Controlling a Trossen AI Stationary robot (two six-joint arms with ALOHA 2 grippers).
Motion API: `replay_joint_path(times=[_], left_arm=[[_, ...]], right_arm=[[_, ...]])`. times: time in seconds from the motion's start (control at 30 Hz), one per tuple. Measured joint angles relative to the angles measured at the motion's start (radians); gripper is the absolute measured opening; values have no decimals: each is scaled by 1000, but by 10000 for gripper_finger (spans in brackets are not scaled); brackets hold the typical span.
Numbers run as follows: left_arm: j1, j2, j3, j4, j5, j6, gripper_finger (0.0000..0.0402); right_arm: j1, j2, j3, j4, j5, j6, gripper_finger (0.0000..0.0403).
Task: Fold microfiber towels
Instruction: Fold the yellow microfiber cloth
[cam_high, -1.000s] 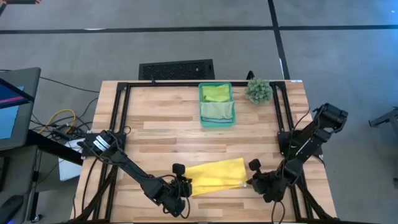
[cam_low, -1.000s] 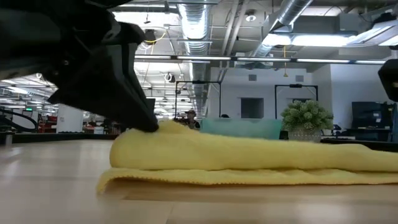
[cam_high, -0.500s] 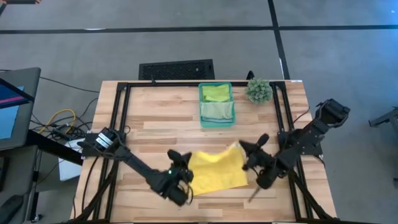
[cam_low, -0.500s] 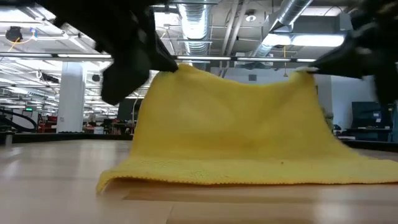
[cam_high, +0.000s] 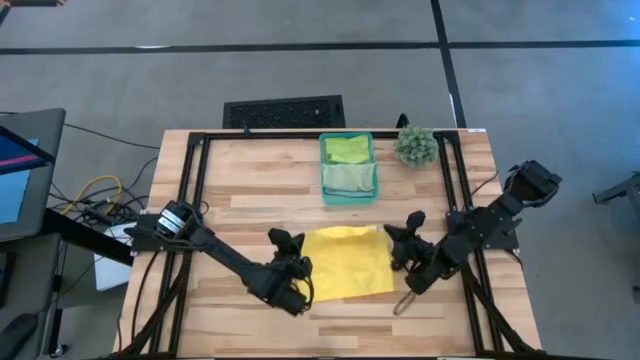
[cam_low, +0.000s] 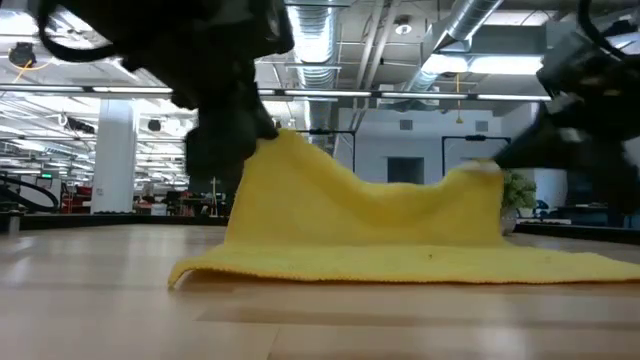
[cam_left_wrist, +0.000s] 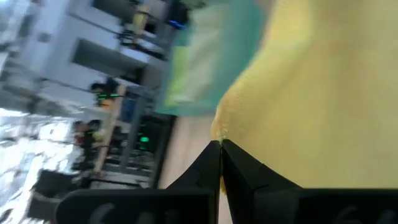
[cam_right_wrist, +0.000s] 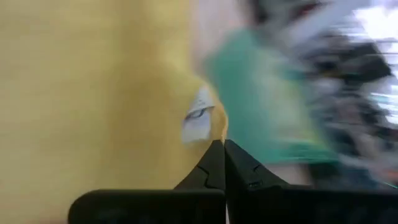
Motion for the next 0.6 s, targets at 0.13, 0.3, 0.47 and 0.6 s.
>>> replay_joint_path(times=[0.13, 0.3, 0.47, 0.6], left_arm=[[-55, 0, 0, 22, 208, 24, 2], [-124, 0, 0, 124, 413, -23, 2], [-174, 0, 0, 287, 352, 83, 2], [-184, 0, 0, 332, 356, 115, 2]], right_arm=[[82, 0, 0, 4, -287, -1, 10], [146, 0, 0, 90, -512, 0, 11], [180, 0, 0, 188, -519, -34, 12], [189, 0, 0, 199, -524, -34, 12]])
